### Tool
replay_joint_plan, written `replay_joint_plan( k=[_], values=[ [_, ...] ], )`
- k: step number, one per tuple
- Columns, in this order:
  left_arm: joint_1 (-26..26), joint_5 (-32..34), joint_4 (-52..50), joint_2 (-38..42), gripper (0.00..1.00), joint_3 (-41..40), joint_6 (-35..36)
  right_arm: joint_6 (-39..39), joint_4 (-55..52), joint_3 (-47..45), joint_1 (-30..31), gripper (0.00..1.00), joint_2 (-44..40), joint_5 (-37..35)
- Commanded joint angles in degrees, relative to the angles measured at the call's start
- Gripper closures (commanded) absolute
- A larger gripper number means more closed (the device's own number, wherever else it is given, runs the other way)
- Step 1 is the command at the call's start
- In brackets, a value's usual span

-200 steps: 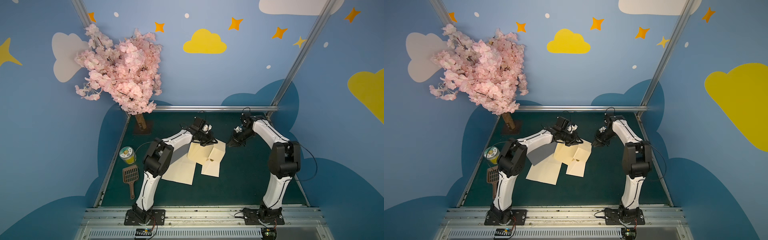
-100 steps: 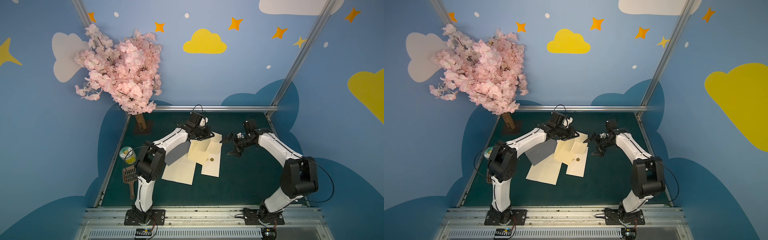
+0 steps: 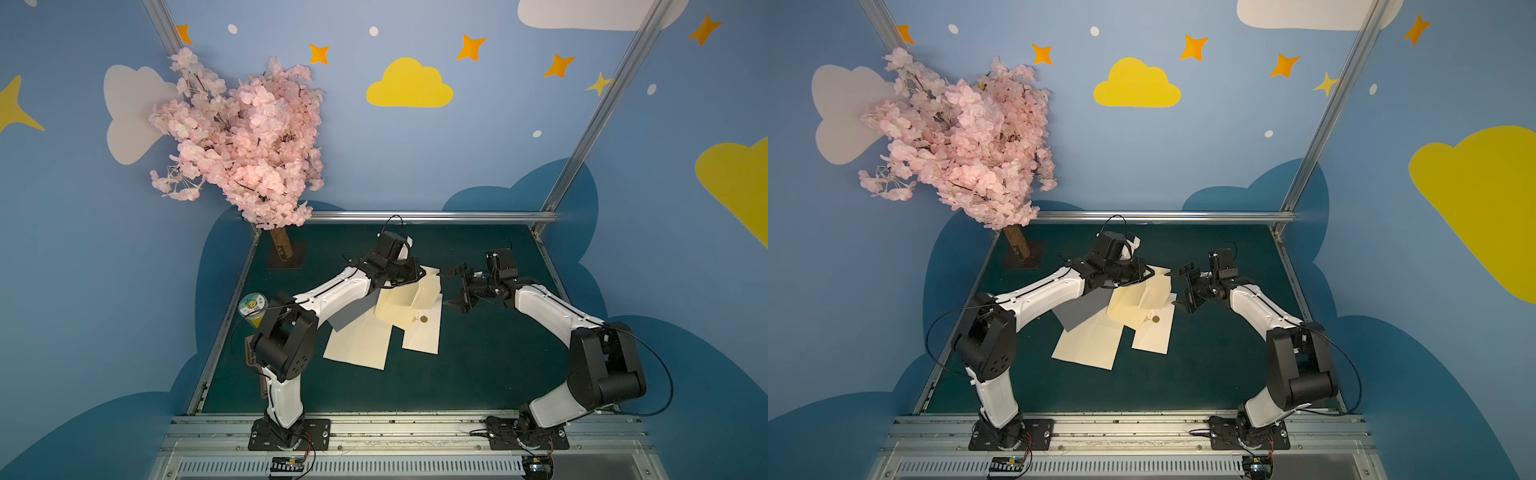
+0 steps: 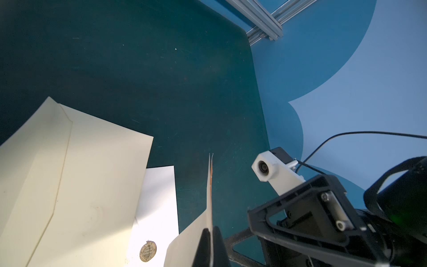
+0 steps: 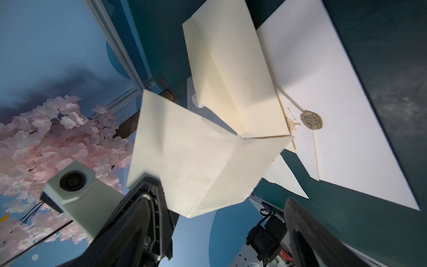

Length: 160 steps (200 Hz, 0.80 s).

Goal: Fold the letter paper in half and place it into the envelope
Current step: Fold the letter paper at the center of the board.

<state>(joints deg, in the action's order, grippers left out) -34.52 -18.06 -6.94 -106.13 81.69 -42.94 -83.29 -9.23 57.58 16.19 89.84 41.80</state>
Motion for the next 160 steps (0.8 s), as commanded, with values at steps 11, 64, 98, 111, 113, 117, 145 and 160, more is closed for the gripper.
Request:
replay_joint_plan(
  k=[11,64,98,111,113,117,145,160],
  values=[
    [-0.5,1.5,8.5,2.7,0.97,-4.8,-4.4,-8.8,10.3,-1.2,2.1,0.09,1.5,-2.4],
    [-0.7,1.2,16.4,4.9,0.97,-9.8,-10.2,-12.9,16.2,-3.1,4.9,0.09,2.2,-6.2],
    [-0.6,1.5,18.6,5.8,0.97,-10.9,-11.4,-14.0,17.7,-3.7,5.9,0.09,2.9,-6.7],
    [-0.5,1.3,19.1,5.8,0.97,-10.9,-11.6,-14.2,17.9,-4.2,6.4,0.09,2.9,-7.1],
    [-0.5,1.3,19.2,5.8,0.97,-10.9,-11.6,-14.3,18.1,-4.2,6.4,0.09,3.0,-7.1],
    [-0.5,1.2,19.3,5.8,0.97,-10.8,-11.7,-14.4,18.4,-4.4,6.6,0.09,3.0,-7.2],
    [-0.4,0.6,19.5,5.7,0.97,-10.4,-12.2,-17.3,25.3,-7.4,6.8,0.09,4.0,-8.4],
    [-0.4,0.3,19.7,5.8,0.97,-10.8,-12.6,-18.5,29.3,-8.7,6.8,0.09,4.8,-9.3]
  ],
)
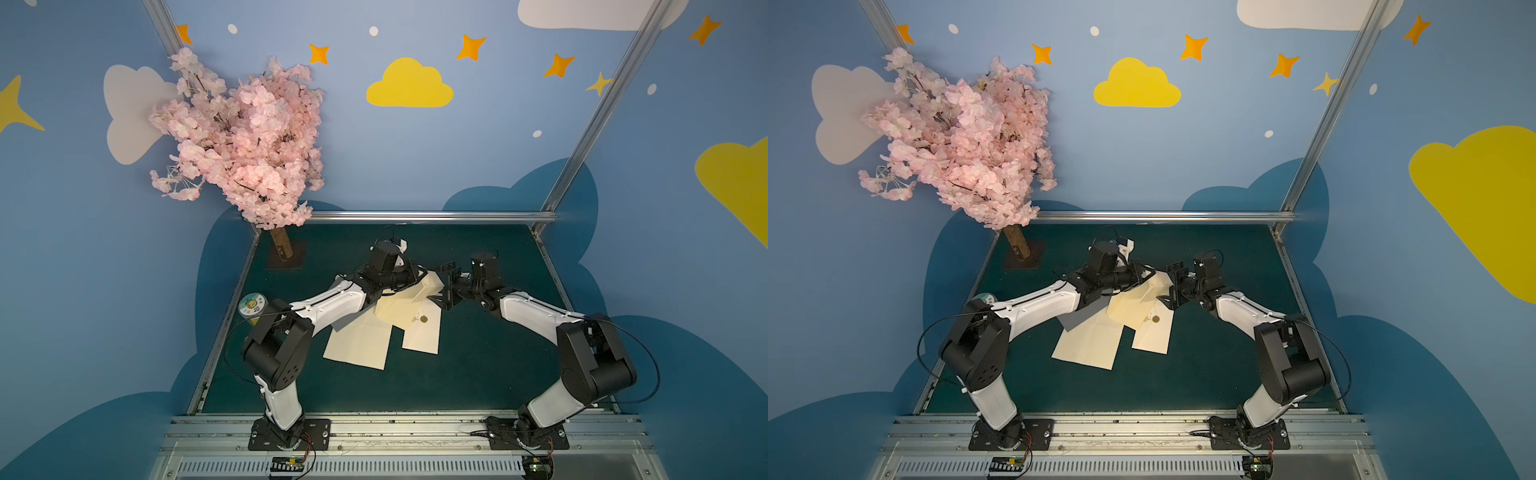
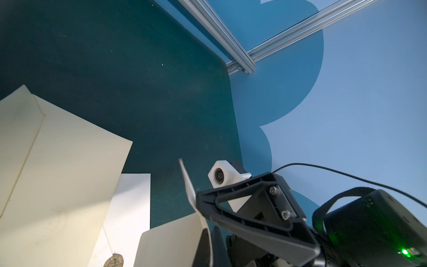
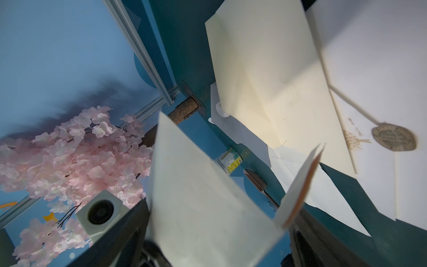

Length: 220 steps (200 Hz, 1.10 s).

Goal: Fold the letter paper in half and place it into the envelope
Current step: Fold the letter paper at the center of the board.

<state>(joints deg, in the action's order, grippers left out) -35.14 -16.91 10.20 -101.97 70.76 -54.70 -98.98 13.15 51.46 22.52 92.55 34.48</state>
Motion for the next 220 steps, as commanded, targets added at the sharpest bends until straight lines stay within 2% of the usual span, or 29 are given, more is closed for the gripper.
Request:
replay_joint_plan(
  k=[1,37,71,117,134,166,186,210,220],
  values=[
    [0.2,-0.9,2.5,1.6,0.97,0.1,-0.9,-2.9,7.2,-2.6,0.5,0.09,2.2,-2.0],
    [0.3,-1.1,3.9,3.0,0.97,-2.7,-2.2,-2.1,10.1,-3.0,0.5,0.13,2.5,-4.3],
    [0.3,-1.4,3.6,4.4,0.97,-4.6,-2.1,-1.7,13.0,-3.1,0.4,0.30,2.7,-6.0],
    [0.6,-1.5,4.0,5.2,0.97,-6.6,-2.4,-0.1,11.2,-1.7,0.6,0.47,2.2,-5.6],
    [0.9,-1.5,3.8,5.2,0.97,-6.9,-2.3,0.2,10.2,-1.8,0.7,0.57,1.4,-5.4],
    [1.3,-1.5,2.9,4.8,0.97,-6.6,-1.8,2.5,6.0,-1.7,0.6,0.65,-1.3,-5.5],
    [1.4,-1.5,2.0,4.7,0.89,-6.4,-1.5,3.7,5.0,-1.4,0.3,0.71,-1.9,-5.1],
    [1.8,-1.0,-1.1,4.9,0.75,-5.4,0.0,4.2,5.0,-1.1,-0.2,0.90,-1.6,-4.5],
    [1.9,-0.4,-4.2,4.9,0.65,-4.2,1.2,4.6,4.7,-0.9,-0.4,0.98,-1.5,-4.2]
  ],
)
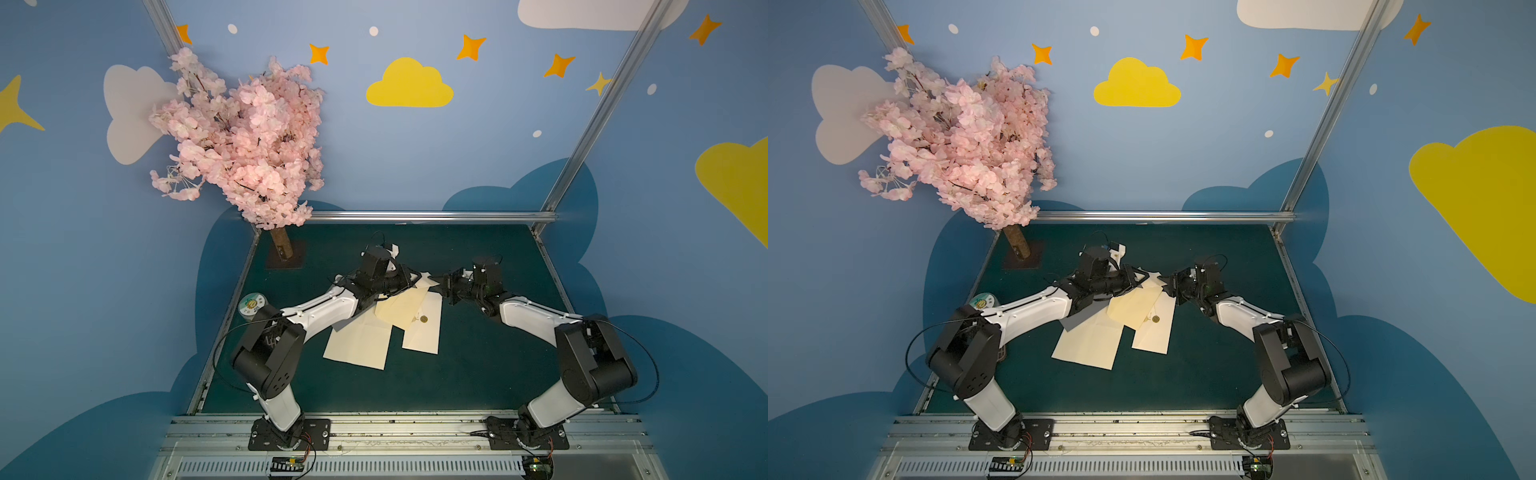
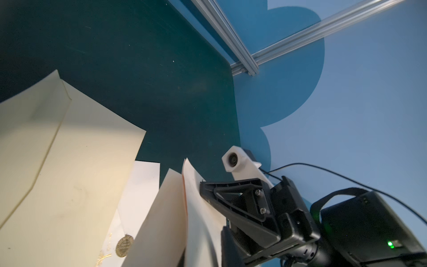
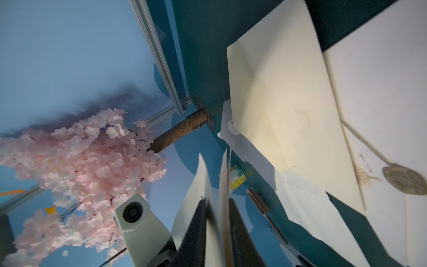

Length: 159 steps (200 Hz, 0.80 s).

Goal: Fold the letter paper in half and place it into the envelope
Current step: Fold the letter paper at the center of the board.

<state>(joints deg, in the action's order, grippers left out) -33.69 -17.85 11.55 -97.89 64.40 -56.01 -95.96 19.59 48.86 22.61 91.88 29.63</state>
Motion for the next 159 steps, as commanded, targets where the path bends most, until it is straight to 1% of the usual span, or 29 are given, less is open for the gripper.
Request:
replay_joint_plan(
  k=[1,6,10,13,15,16,18,20,28,47,61,82,95,100,130,149,159],
  values=[
    [0.5,0.7,-6.0,0.9,0.64,2.3,2.6,1.6,-1.8,1.8,-0.5,0.98,-0.8,0.7],
    [0.7,1.4,-8.4,0.9,0.55,3.3,3.4,1.8,-2.0,1.8,-0.7,1.00,-0.8,0.8],
    [0.8,2.2,-10.7,0.9,0.42,4.3,4.0,2.0,-2.2,1.9,-0.9,1.00,-0.8,0.8],
    [0.8,2.9,-12.8,1.0,0.27,5.1,4.3,2.2,-2.4,2.0,-1.0,1.00,-0.8,0.9],
    [0.9,3.5,-14.1,1.0,0.15,5.8,4.5,2.4,-2.6,2.0,-1.1,1.00,-0.8,0.9],
    [0.9,3.8,-14.8,0.9,0.07,6.1,4.6,2.4,-2.6,2.0,-1.1,1.00,-0.9,1.0],
    [1.0,4.0,-16.4,0.9,0.02,6.7,4.8,2.5,-2.7,2.0,-1.3,1.00,-0.9,0.9],
    [1.0,5.0,-17.7,0.9,0.00,7.4,5.0,2.6,-2.9,2.0,-1.4,1.00,-0.9,0.9],
    [1.2,7.3,-21.9,0.7,0.00,9.7,5.6,2.8,-3.0,2.0,-1.8,1.00,-1.0,0.8],
    [1.3,9.3,-27.6,0.2,0.00,13.3,4.7,3.2,-2.8,2.4,-2.8,1.00,-0.6,0.7],
    [1.3,8.9,-29.7,-1.0,0.00,14.8,1.5,3.4,-2.6,3.1,-3.3,1.00,-0.1,0.5],
    [1.3,5.7,-31.0,-3.4,0.01,16.2,-4.2,3.7,-1.9,4.3,-3.5,1.00,0.9,-0.3],
    [1.1,4.9,-30.1,-4.5,0.01,16.2,-7.2,3.4,-0.7,4.7,-3.4,1.00,1.4,-1.0],
    [1.0,3.0,-29.1,-4.6,0.01,15.8,-8.3,3.2,-0.1,4.8,-3.3,1.00,1.7,-1.2],
    [0.8,1.5,-20.8,-5.0,0.01,12.8,-14.9,1.9,4.1,4.5,-2.9,1.00,2.4,-3.0],
    [0.8,0.2,-17.4,-5.8,0.00,12.0,-18.6,1.5,6.3,3.8,-2.6,1.00,2.6,-4.3],
    [0.7,0.1,-14.9,-6.0,0.04,11.3,-20.2,1.3,7.4,3.5,-2.4,1.00,2.7,-4.7]
  ],
)
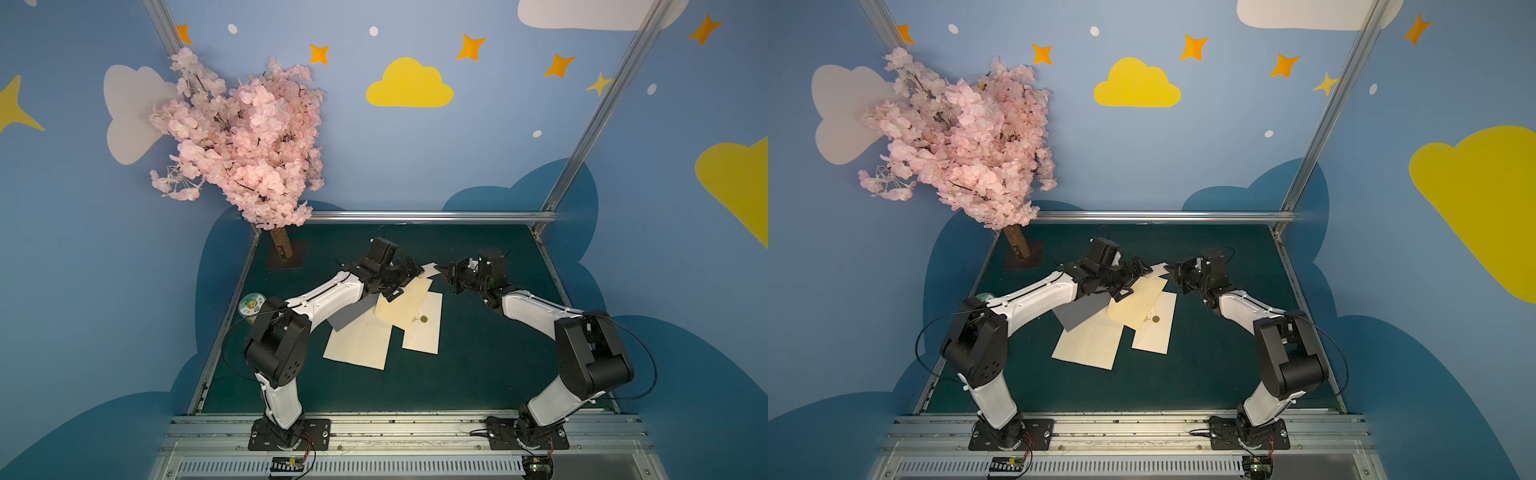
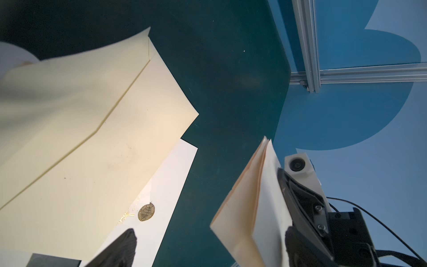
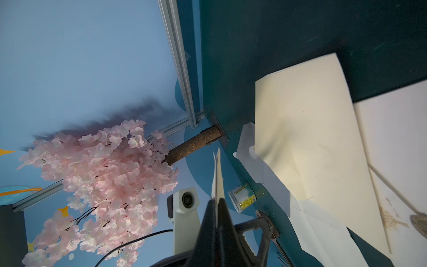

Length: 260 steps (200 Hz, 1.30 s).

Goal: Fold the letter paper in half and place it into the envelope
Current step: Fold the letter paper at the center of the board.

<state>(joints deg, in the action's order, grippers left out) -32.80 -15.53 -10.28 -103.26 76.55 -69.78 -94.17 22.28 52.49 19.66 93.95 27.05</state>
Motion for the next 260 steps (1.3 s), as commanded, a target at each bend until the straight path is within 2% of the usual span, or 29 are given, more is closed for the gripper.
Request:
replay_joint_plan(
  k=[1,12,47,69,93,114,129,138,147,153,159,169,200,230,260],
  values=[
    [-0.2,-2.2,7.2,-0.7,0.05,-1.0,-6.6,-0.5,4.8,-0.1,0.6,1.00,0.7,-2.1],
    [-0.3,-2.0,10.1,-0.6,0.10,-1.9,-8.1,-0.8,5.5,-0.3,0.8,1.00,0.9,-2.2],
    [-0.5,-2.7,16.9,-1.8,0.38,-2.9,-12.0,-0.9,6.6,-1.0,1.3,1.00,1.2,-2.6],
    [-0.5,-2.8,18.7,-2.5,0.44,-2.5,-12.3,-0.9,6.8,-0.9,1.5,1.00,1.4,-2.3],
    [-0.5,-3.1,21.3,-3.1,0.55,-2.6,-13.0,-0.6,6.3,-1.0,1.5,1.00,1.2,-1.7],
    [-0.3,-4.4,23.1,-4.0,0.73,-2.5,-12.6,0.2,5.4,-0.7,1.5,1.00,1.1,-0.8],
    [-0.1,-5.4,23.6,-4.3,0.89,-2.3,-11.4,1.5,4.0,0.1,1.3,1.00,1.0,0.8],
    [0.2,-6.1,23.1,-4.4,0.97,-2.2,-10.6,2.6,2.9,0.7,1.1,0.75,0.9,2.0],
    [0.5,-6.8,22.6,-4.3,0.98,-2.2,-9.5,3.8,1.8,1.2,0.6,0.53,0.9,3.6],
    [0.7,-7.5,22.5,-4.1,0.98,-2.2,-8.8,4.7,1.1,1.7,0.3,0.43,1.0,4.8],
    [1.0,-8.1,21.9,-4.0,0.98,-2.1,-7.9,5.6,0.4,2.1,-0.1,0.37,1.1,6.0],
    [1.3,-9.1,21.0,-3.7,0.98,-1.9,-6.2,7.1,-0.2,2.8,-0.8,0.32,1.5,8.3],
    [2.8,-15.8,20.4,-4.8,0.98,-0.2,-1.5,11.4,0.3,4.7,-2.7,0.31,4.3,16.5],
    [3.8,-21.2,19.7,-5.6,0.98,-0.5,2.1,15.6,0.9,6.1,-4.0,0.34,7.1,23.8],
    [4.6,-26.1,23.0,-6.4,0.98,-2.1,2.8,13.8,7.2,6.2,-4.6,0.39,10.4,28.2]
  ],
)
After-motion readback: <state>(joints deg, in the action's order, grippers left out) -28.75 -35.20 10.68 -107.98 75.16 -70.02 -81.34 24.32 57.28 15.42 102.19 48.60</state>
